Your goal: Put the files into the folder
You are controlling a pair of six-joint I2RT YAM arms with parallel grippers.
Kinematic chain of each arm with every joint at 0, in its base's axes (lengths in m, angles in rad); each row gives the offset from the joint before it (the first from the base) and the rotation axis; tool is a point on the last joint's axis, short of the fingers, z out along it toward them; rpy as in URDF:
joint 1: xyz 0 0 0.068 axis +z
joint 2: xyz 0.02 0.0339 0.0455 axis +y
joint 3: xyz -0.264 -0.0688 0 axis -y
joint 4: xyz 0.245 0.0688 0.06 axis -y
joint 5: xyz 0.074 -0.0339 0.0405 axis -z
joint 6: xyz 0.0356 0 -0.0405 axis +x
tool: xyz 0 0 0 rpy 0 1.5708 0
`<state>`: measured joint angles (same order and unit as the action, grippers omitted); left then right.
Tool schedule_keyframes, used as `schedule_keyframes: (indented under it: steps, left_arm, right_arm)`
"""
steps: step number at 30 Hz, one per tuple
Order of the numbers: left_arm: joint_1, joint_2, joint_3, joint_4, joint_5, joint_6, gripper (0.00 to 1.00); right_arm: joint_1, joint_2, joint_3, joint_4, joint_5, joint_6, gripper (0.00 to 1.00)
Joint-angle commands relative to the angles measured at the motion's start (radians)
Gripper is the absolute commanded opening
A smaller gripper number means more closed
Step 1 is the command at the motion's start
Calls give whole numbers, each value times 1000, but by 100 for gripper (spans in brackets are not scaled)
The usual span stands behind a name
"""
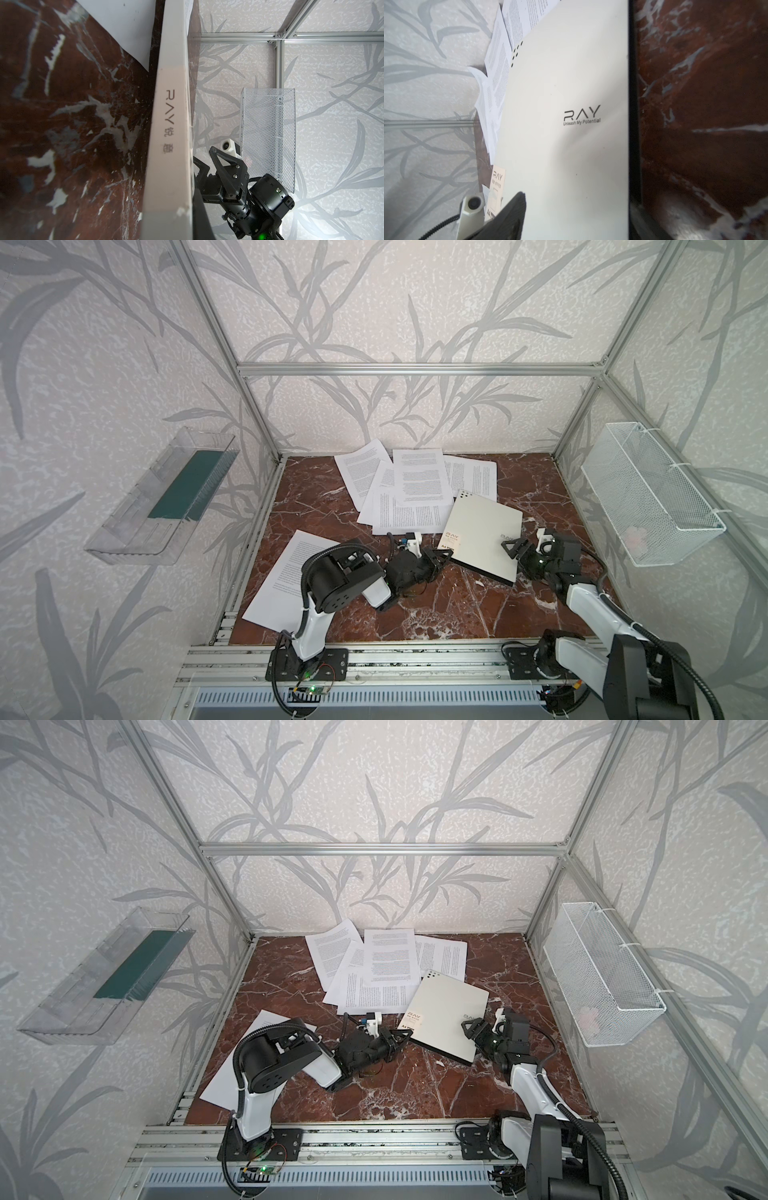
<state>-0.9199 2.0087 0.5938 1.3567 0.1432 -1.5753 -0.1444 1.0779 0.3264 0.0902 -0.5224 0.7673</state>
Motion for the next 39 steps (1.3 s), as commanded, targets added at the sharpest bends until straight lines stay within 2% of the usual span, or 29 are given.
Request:
schedule_keyframes:
  steps: [1,4,9,10,11,16,21,25,28,31,33,36,37,39]
  left_arm:
    - [-22,8,37,56,32,-22,0]
    - [-23,14,38,56,32,-20,0]
    - [-24,12,44,56,45,3,1]
    - [-25,9,43,56,54,15,12]
    - [-24,7,41,55,63,33,25]
    - [-23,-40,7,-23,90,134,60]
    - [-25,-171,37,-309,148,295,69]
    - [-50,-296,124,-705,190,495,73]
    - [-83,-361,209,-1046,190,667,84]
    - [-101,-471,190,-1239,102,773,89]
    - [-105,-580,155,-1377,-5,817,91]
    - [-99,-748,84,-1525,-205,813,93]
    - [-91,-812,57,-1579,-272,801,97]
    - [-48,-929,19,-1692,-357,775,99]
  right_arm:
    - [0,25,-11,136,-50,41,54]
    - [0,42,-13,163,-57,53,41]
    - [-4,31,-21,165,-62,66,4]
    - [-6,18,-22,159,-66,66,0]
    - [-9,0,-22,145,-69,63,0]
    - [-12,-126,0,16,-41,29,0]
    - [-13,-212,61,-118,-24,-24,0]
    - [-16,-238,116,-207,-18,-69,0]
    - [-17,-245,120,-202,-32,-65,0]
    - [-17,-245,121,-198,-61,-62,0]
    - [-17,-252,116,-178,-81,-53,0]
    - [-17,-257,121,-183,-83,-55,0]
    - [-15,-257,124,-187,-87,-58,0]
    - [-15,-259,125,-187,-95,-57,0]
